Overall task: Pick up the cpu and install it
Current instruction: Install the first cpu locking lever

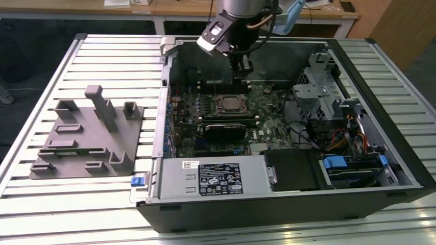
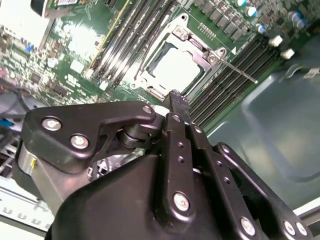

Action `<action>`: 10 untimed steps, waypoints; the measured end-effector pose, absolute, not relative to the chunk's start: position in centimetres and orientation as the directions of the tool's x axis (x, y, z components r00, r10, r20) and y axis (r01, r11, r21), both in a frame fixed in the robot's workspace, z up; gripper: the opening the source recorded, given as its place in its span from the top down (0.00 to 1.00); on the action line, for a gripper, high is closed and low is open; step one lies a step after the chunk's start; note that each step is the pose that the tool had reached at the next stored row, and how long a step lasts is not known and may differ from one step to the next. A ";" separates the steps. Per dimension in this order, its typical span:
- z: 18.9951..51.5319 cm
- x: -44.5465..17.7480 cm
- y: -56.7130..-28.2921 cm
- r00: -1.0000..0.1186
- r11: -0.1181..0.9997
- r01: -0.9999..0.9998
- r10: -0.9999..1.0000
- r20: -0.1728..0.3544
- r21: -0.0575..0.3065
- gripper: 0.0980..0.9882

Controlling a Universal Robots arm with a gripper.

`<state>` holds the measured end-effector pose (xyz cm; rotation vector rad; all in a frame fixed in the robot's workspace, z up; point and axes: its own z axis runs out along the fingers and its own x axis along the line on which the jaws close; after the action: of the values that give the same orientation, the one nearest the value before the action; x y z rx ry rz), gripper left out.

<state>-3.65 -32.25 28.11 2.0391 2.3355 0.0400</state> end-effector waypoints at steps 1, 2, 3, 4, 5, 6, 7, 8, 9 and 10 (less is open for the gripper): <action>28.1 -3.6 -32.2 -0.152 0.153 0.987 0.988 -0.014 0.046 0.99; 28.1 -3.6 -32.3 -0.170 0.171 0.984 0.985 -0.015 0.046 0.99; 28.1 -3.6 -32.3 -0.188 0.189 0.981 0.982 -0.015 0.046 0.99; 28.1 -3.6 -32.3 -0.206 0.207 0.977 0.978 -0.016 0.046 0.99; 28.1 -3.6 -32.3 -0.223 0.224 0.974 0.975 -0.017 0.046 0.99; 28.1 -3.7 -32.3 -0.242 0.243 0.969 0.970 -0.018 0.045 0.99; 28.1 -3.7 -32.3 -0.260 0.260 0.965 0.966 -0.018 0.045 0.99; 28.1 -3.7 -32.3 -0.277 0.277 0.960 0.961 -0.019 0.045 0.99; 28.1 -3.7 -32.3 -0.295 0.295 0.954 0.955 -0.020 0.045 0.99; 28.1 -3.7 -32.3 -0.311 0.312 0.949 0.950 -0.021 0.045 0.99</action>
<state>-3.65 -32.25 28.09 1.8178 2.5091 0.0373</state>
